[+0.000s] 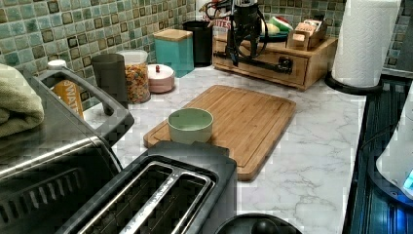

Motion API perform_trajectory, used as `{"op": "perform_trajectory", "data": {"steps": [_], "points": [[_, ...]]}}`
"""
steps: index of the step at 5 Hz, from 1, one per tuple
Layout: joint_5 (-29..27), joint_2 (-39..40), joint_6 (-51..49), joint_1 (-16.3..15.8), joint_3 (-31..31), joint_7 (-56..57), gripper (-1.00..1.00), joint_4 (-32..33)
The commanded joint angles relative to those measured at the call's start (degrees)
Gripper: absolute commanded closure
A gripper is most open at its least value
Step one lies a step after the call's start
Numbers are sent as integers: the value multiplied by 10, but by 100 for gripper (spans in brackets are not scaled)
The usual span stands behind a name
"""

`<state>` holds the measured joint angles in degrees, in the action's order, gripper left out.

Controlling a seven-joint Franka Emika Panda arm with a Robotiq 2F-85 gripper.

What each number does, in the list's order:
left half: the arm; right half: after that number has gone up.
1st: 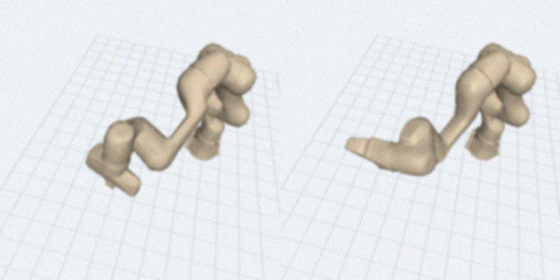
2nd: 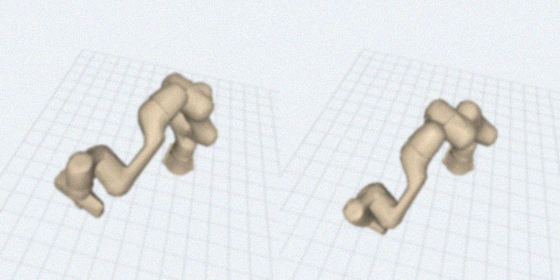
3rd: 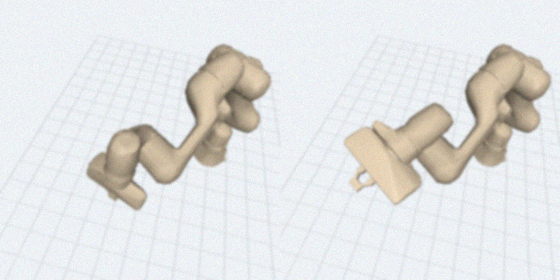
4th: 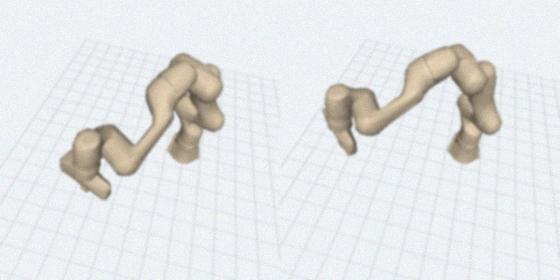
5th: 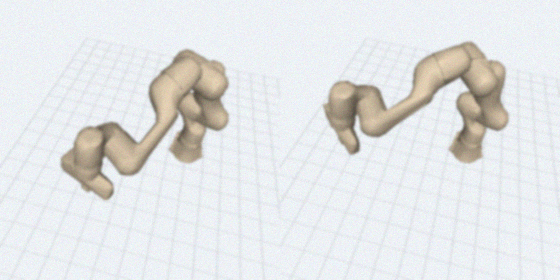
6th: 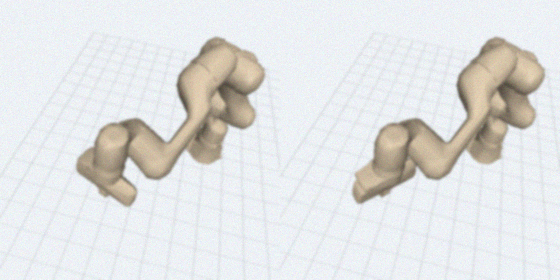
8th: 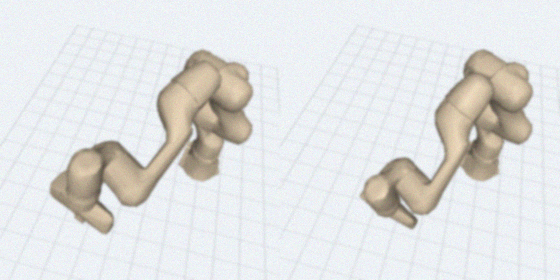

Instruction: Open the drawer.

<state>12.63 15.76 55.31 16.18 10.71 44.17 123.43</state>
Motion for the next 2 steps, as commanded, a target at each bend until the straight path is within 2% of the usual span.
{"op": "perform_trajectory", "data": {"steps": [1, 2], "points": [[-32, 58, 23, 38, -14, 62, -100, -21], [-29, 57, 14, 29, -13, 54, -100, -21]]}}
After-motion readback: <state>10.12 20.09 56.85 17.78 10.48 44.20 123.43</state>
